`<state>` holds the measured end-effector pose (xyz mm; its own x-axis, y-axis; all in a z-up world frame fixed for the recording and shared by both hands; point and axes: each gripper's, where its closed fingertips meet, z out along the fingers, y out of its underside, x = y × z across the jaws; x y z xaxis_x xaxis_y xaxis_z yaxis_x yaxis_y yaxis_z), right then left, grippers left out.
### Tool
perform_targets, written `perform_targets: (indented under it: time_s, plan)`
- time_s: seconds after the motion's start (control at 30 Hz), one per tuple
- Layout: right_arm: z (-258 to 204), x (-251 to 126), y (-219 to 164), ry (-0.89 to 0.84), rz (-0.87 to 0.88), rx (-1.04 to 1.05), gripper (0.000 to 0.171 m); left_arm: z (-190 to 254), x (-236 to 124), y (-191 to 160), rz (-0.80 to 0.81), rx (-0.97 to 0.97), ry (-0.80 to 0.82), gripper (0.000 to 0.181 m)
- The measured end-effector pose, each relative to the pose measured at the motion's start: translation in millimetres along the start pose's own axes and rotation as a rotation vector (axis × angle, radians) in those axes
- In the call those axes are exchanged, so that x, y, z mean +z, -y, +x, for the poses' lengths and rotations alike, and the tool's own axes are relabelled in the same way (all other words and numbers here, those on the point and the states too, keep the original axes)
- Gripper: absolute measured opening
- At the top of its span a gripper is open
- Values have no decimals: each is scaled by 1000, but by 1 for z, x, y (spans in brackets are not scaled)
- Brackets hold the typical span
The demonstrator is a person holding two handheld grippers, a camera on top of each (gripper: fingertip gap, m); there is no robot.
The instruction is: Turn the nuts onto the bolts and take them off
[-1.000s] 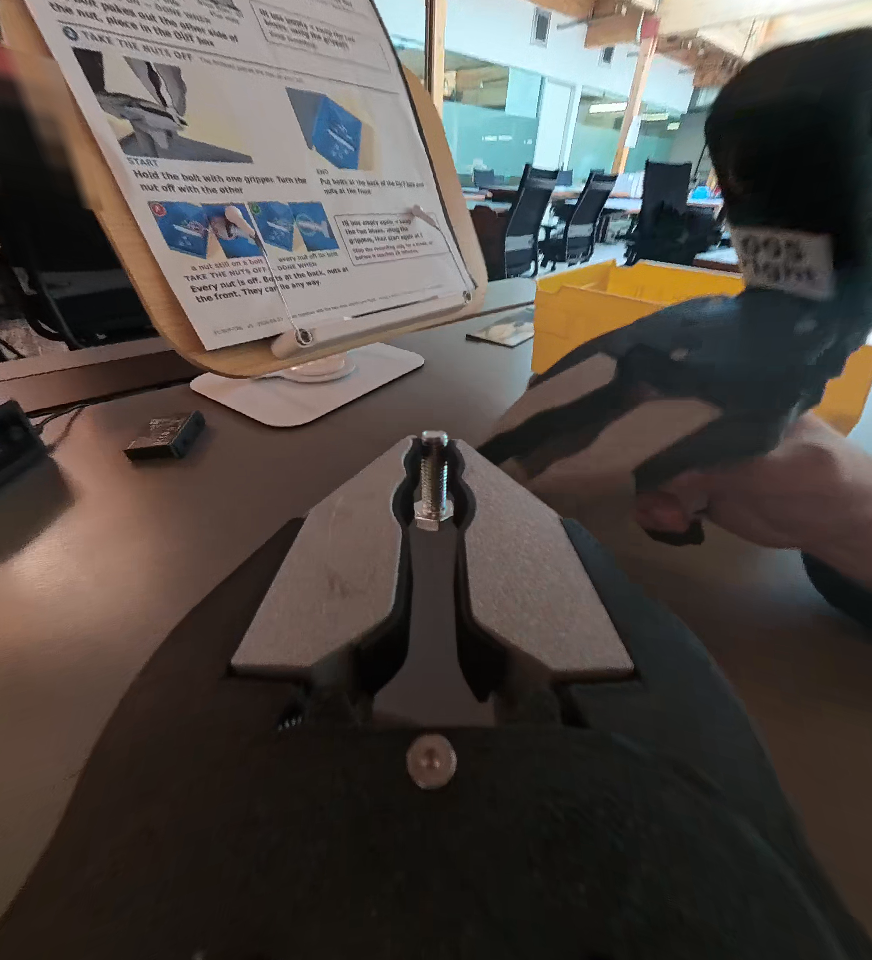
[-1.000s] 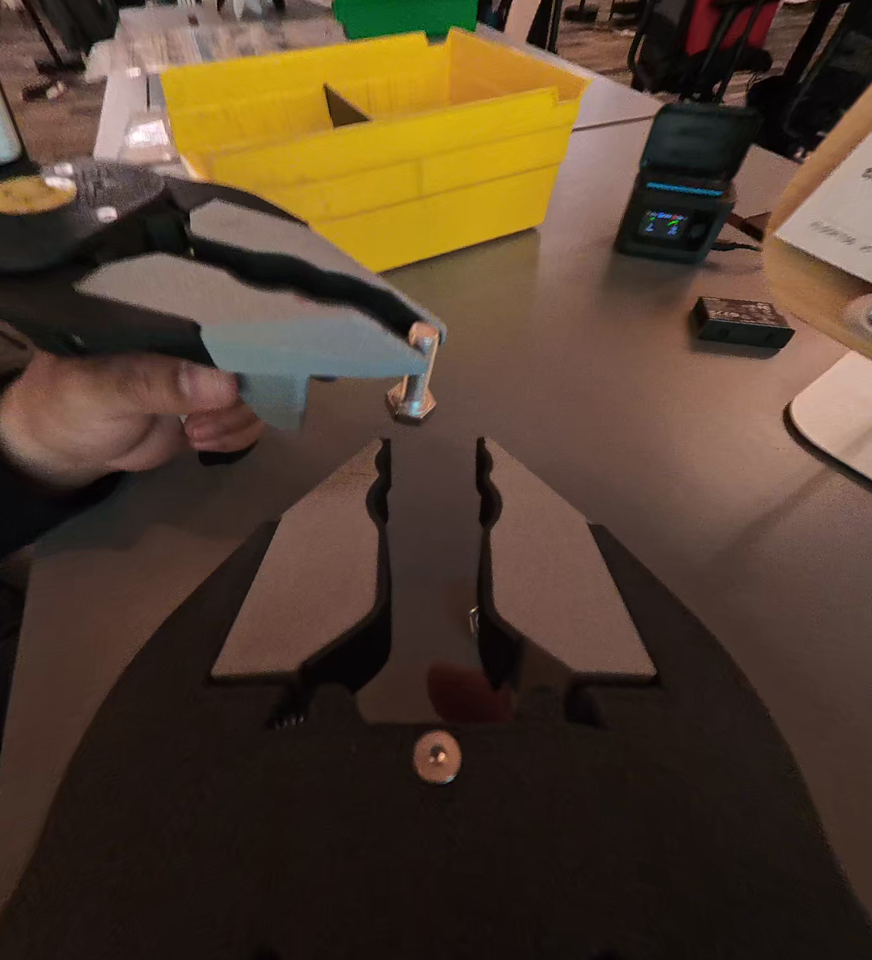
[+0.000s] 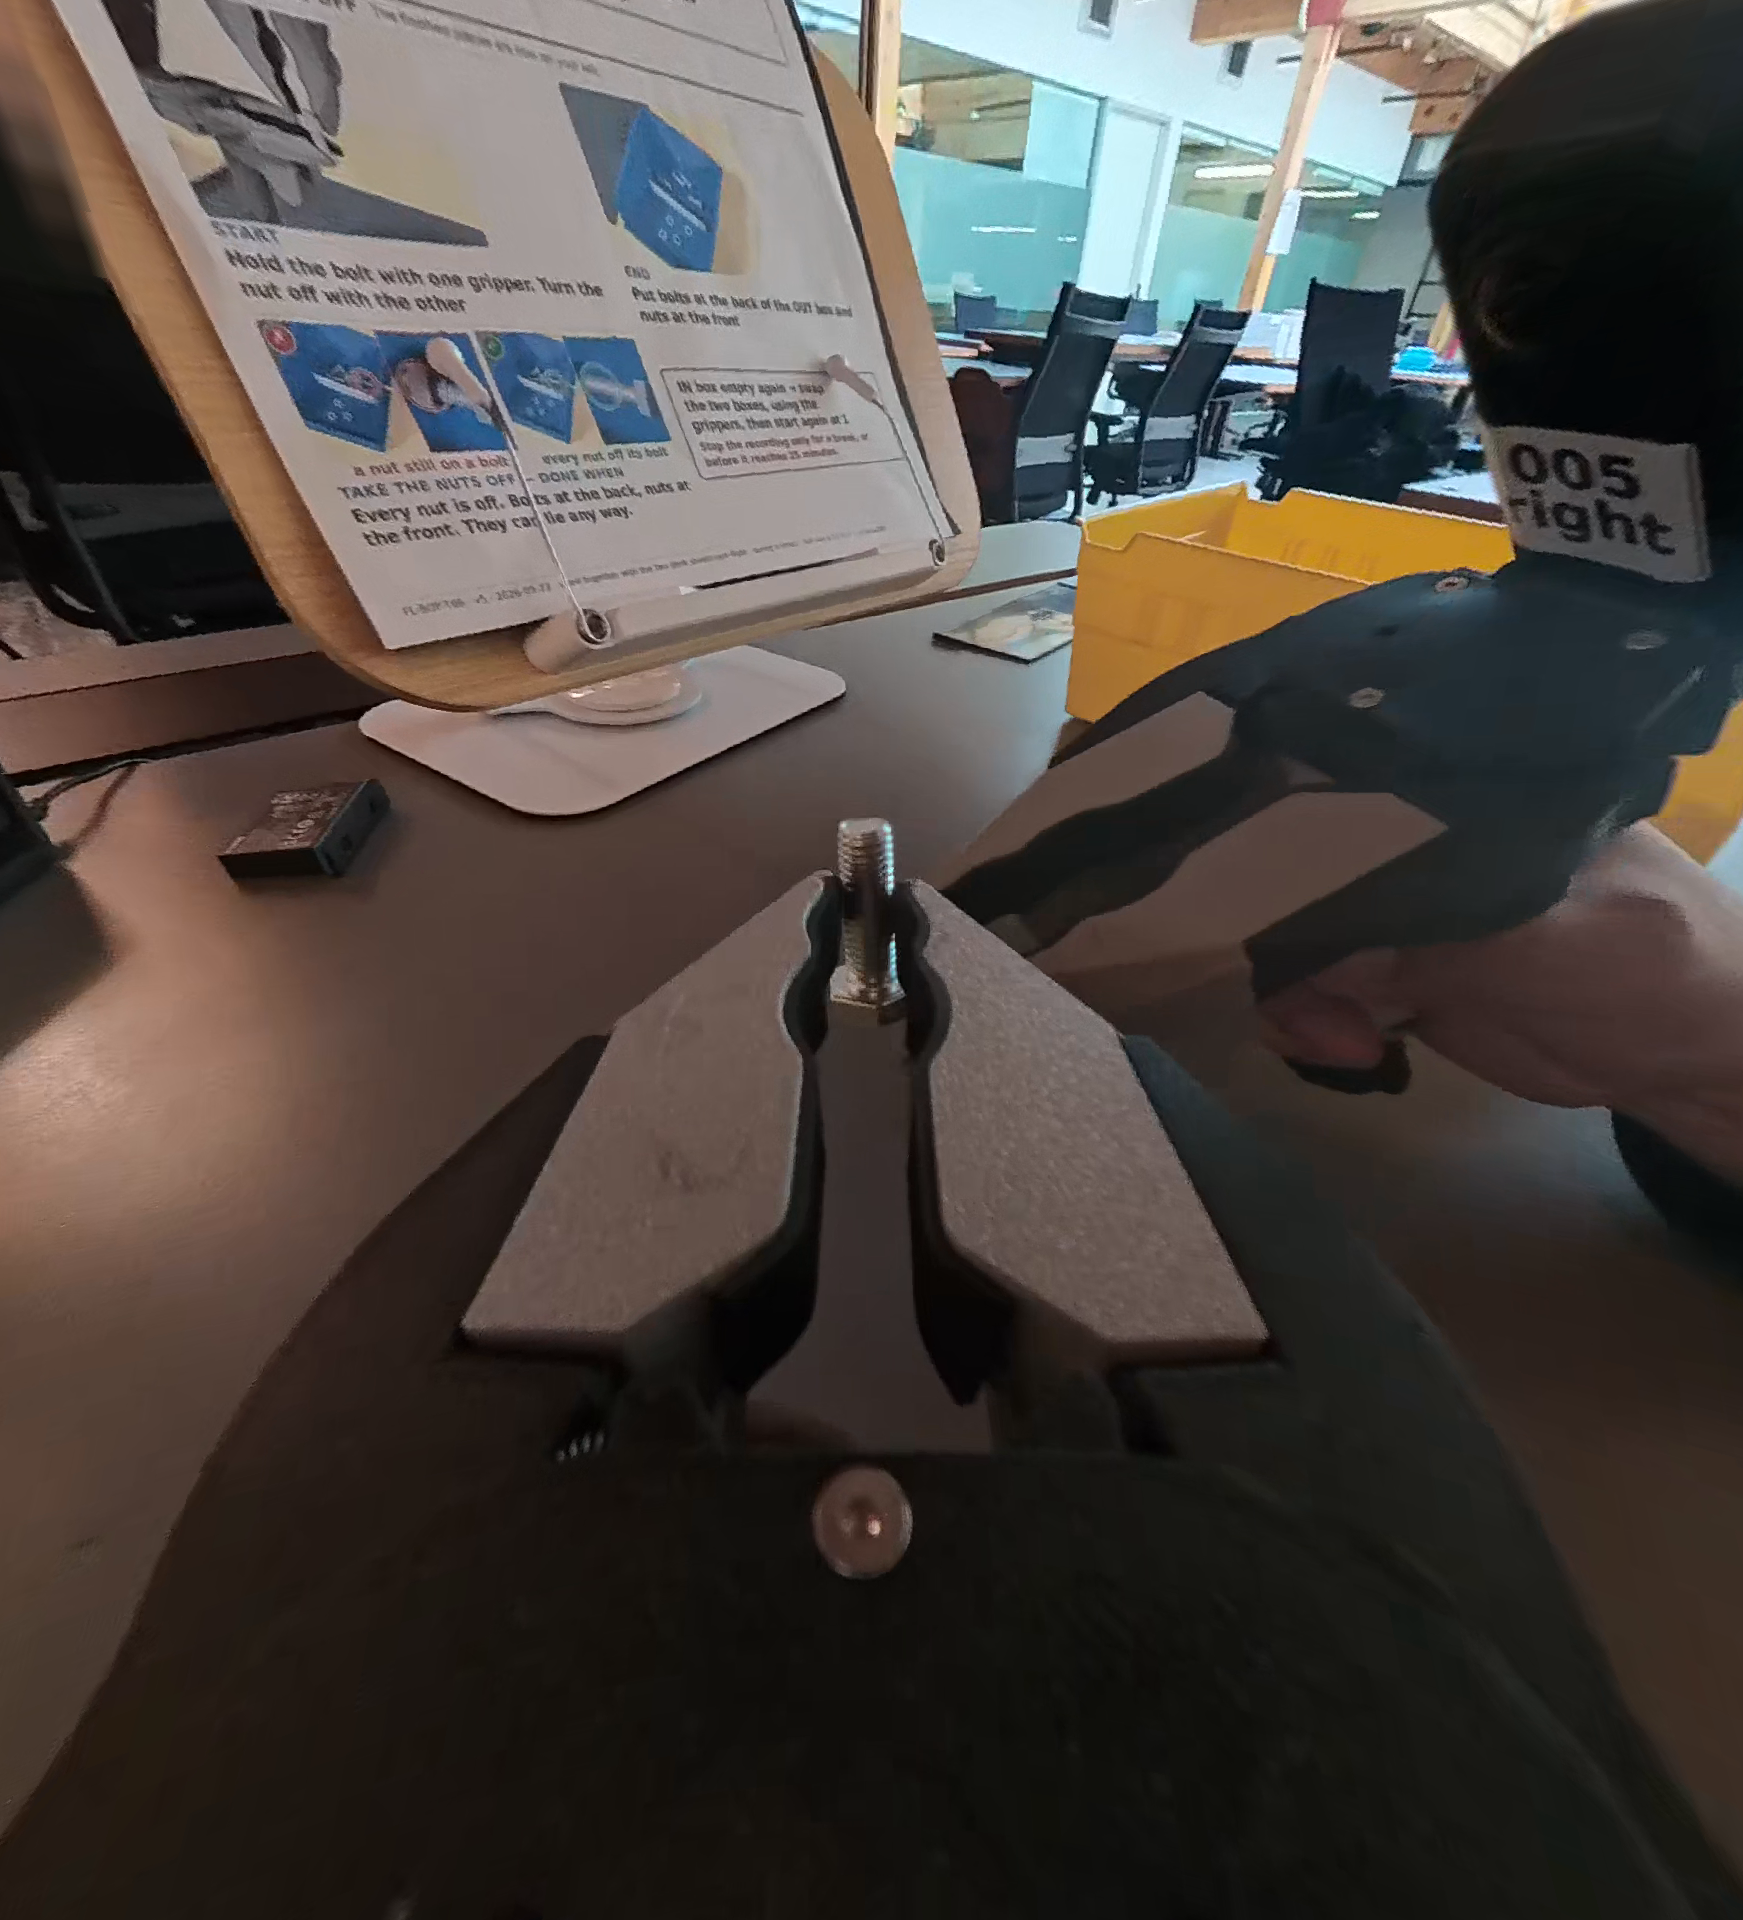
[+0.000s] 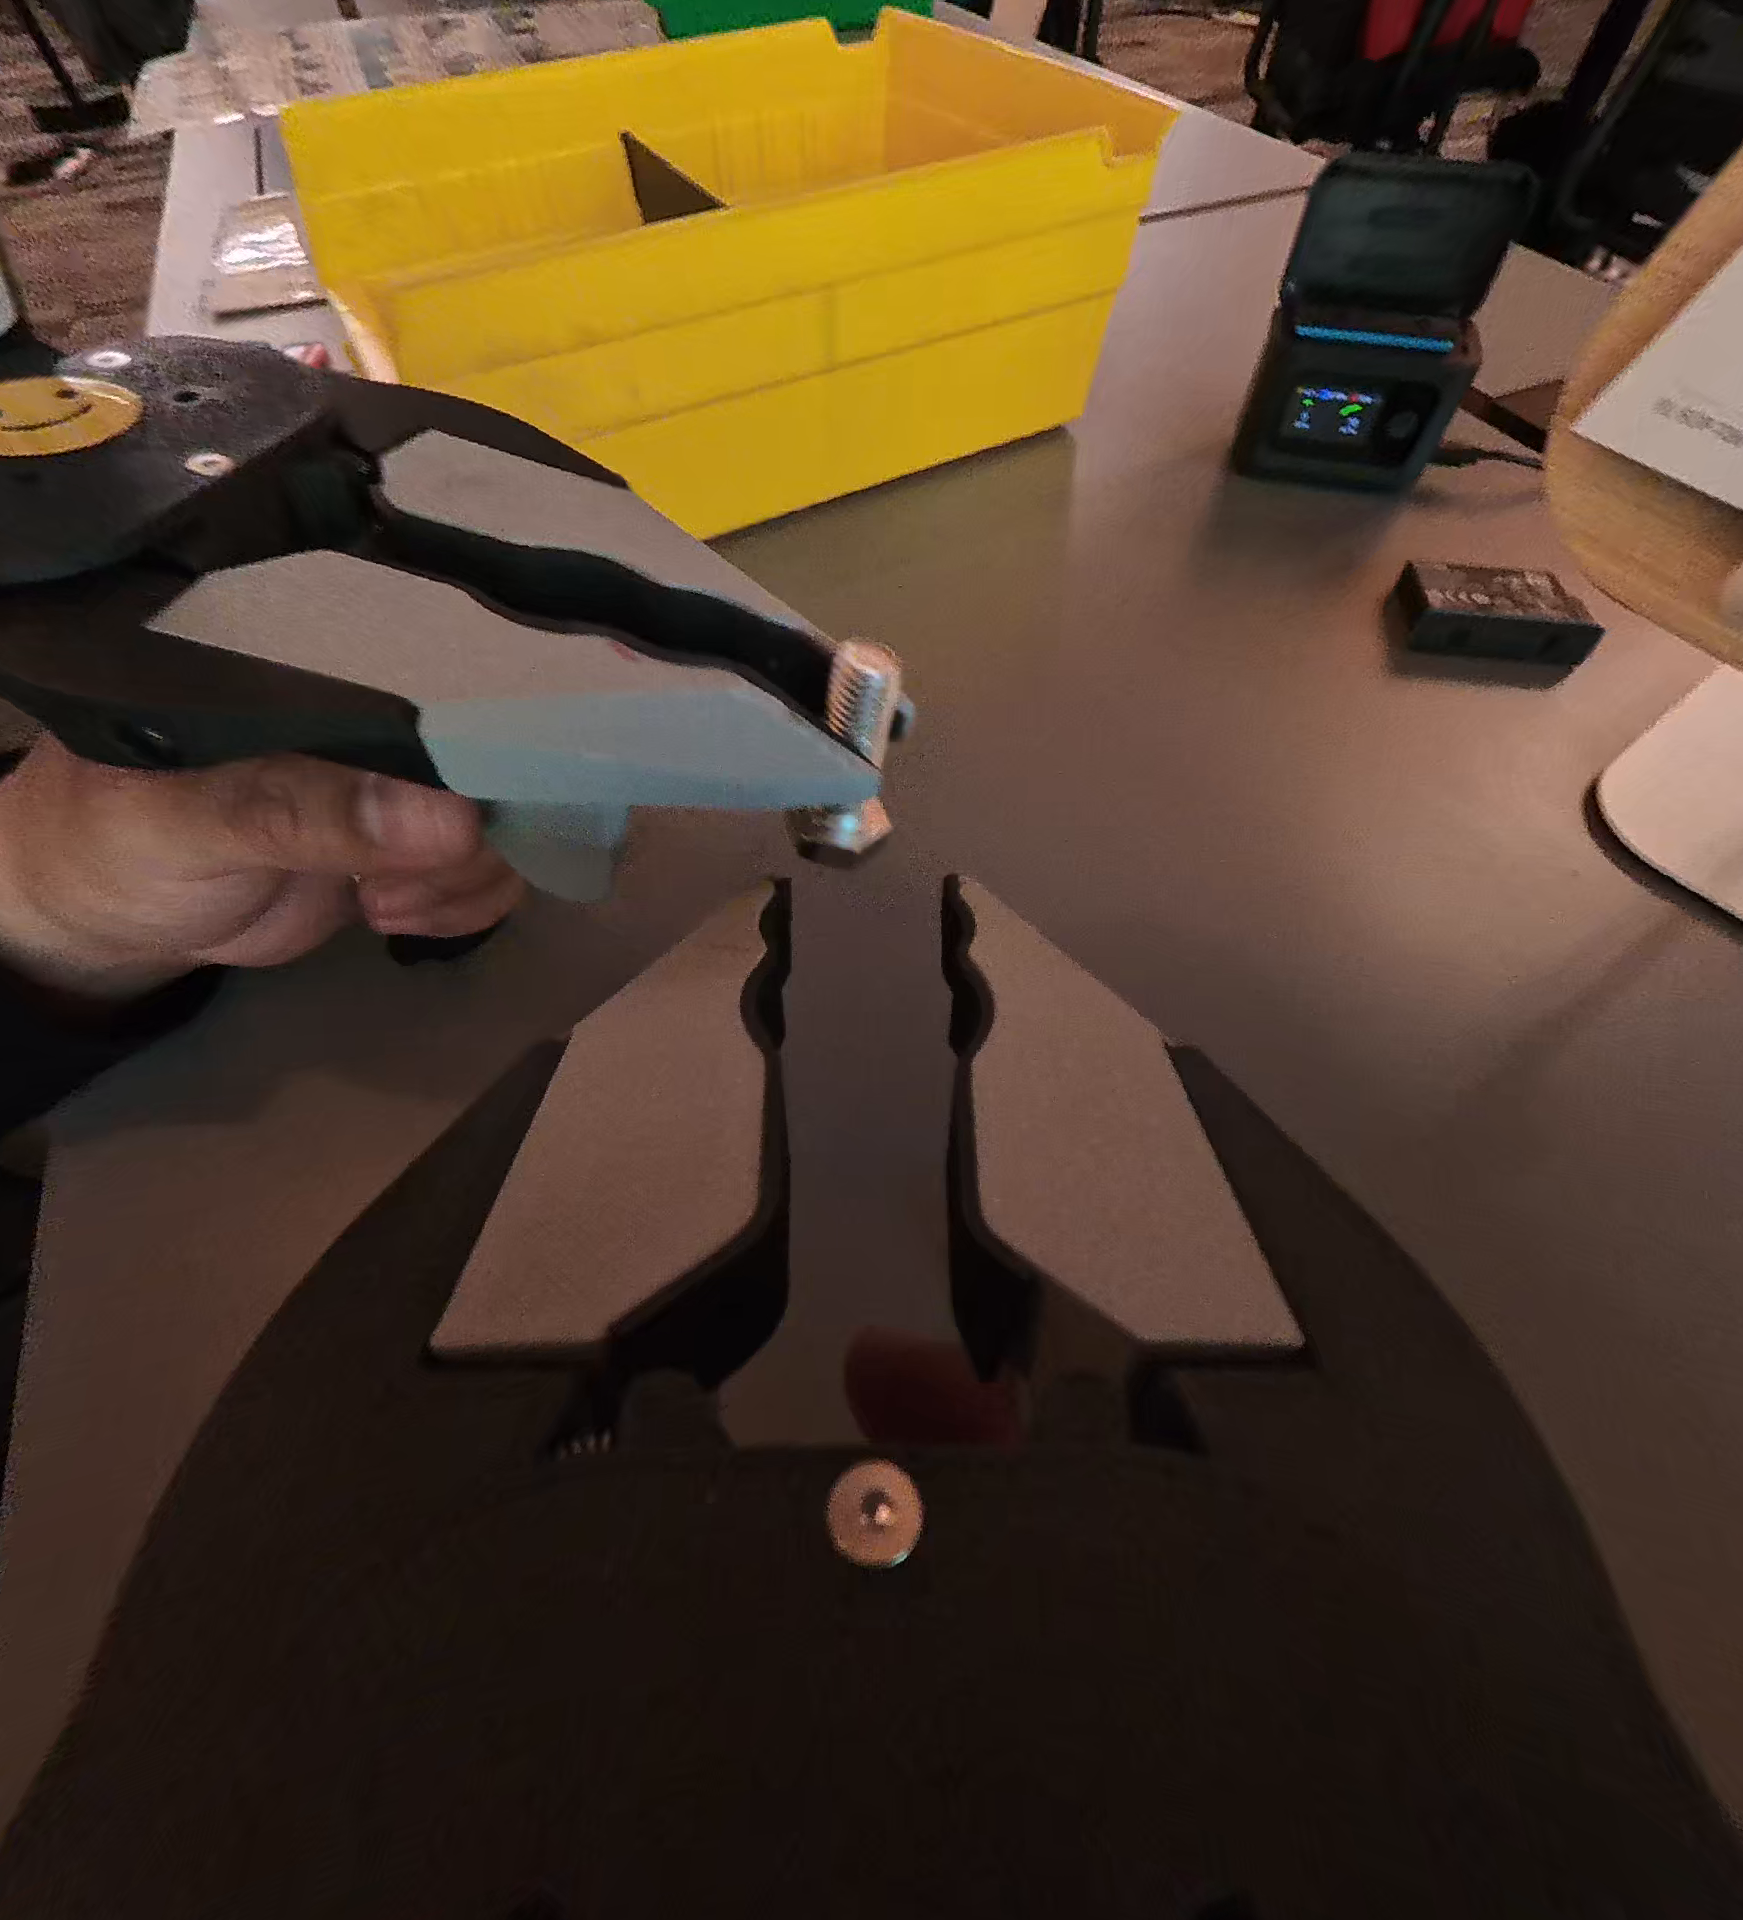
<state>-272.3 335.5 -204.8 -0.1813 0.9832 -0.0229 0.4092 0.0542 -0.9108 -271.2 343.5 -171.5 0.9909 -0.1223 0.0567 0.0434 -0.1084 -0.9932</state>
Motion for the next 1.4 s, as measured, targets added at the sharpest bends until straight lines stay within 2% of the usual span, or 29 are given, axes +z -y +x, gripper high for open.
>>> perform_targets:
  time_s: [0.13,0.27,0.63,0.7,0.83,0.9,1.1,1.17,1.3,1.4]
  plan:
    - [13,-13,11,-9,82,89,25,-7,-2,-1,-6,18,42,8]
    - [7,-21,27,61,180,142,25,5,4,-8,-50,130,36,7]
    - [3,-20,27,97,186,172,17,15,6,-9,-53,193,16,7]
    - [0,-19,25,102,167,153,7,14,8,-12,-77,208,33,7]
    - [5,-19,26,39,161,112,6,12,8,-10,-64,206,52,7]
    - [10,-23,29,13,184,117,6,8,6,-7,-41,174,58,10]
    - [5,-26,35,83,234,168,6,8,3,-5,-22,131,33,26]
    - [3,-27,37,81,244,146,6,10,4,-6,-26,141,28,24]
    - [-6,-25,38,101,244,100,6,16,4,-5,-22,127,-14,7]
    - [-8,-25,39,89,242,61,6,17,3,-6,-26,98,-43,8]
